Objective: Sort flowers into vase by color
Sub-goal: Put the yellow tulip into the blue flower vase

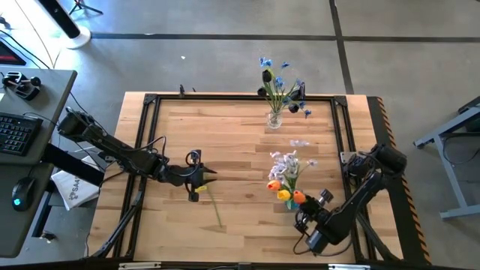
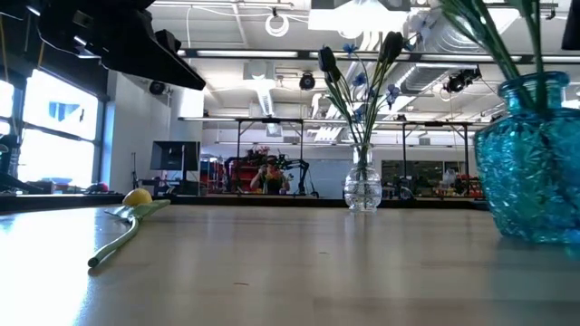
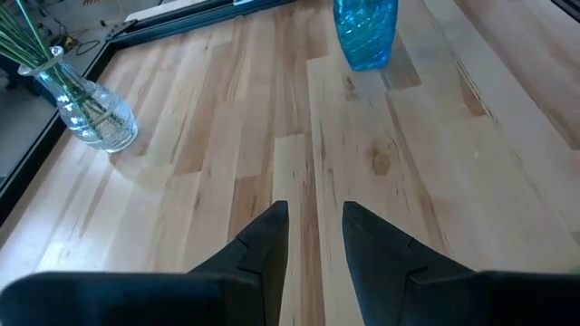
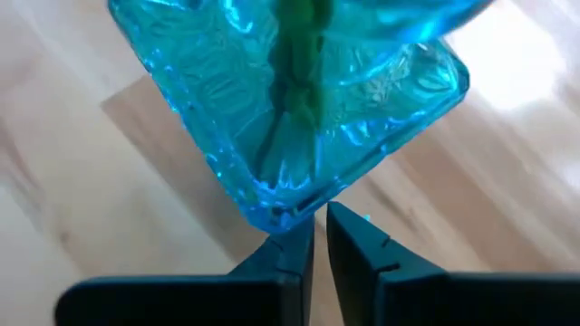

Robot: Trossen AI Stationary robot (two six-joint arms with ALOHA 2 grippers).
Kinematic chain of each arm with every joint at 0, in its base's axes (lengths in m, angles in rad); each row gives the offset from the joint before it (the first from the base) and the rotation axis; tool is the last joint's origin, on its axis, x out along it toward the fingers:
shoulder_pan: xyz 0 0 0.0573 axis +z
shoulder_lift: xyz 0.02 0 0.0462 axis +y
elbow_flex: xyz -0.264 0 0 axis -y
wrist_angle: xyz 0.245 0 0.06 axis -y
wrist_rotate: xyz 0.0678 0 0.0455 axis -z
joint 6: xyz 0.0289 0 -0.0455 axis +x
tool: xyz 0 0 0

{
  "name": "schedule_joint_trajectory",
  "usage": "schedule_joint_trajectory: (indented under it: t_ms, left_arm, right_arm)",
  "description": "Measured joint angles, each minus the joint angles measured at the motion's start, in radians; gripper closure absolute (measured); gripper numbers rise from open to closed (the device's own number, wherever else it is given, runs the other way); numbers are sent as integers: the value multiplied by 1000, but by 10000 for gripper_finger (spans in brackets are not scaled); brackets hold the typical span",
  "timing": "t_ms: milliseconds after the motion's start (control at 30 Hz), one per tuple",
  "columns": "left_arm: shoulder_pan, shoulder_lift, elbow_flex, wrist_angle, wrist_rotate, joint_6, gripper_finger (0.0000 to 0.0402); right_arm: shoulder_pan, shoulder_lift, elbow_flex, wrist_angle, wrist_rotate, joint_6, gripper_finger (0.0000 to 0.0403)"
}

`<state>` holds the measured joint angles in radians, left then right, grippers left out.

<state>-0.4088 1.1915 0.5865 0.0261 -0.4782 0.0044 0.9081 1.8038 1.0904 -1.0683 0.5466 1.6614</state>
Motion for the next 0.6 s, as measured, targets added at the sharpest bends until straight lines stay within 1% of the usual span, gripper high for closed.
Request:
schedule_joint_trajectory:
  t_ms: [167,367,467,600]
  left_arm:
    - [0,0,0,-5,-2,-1,308]
    - [0,0,0,-26,-6,-30,308]
    - [0,0,0,-114,-7,-92,308]
    - [0,0,0,-280,-11,-242,308]
  right_arm:
    - [-39,0,-39,59,57,-61,387]
    - [-99,0,-61,113,107,-151,389]
    - [-129,0,-61,131,137,-207,389]
    - [-172,0,-61,162,160,-278,389]
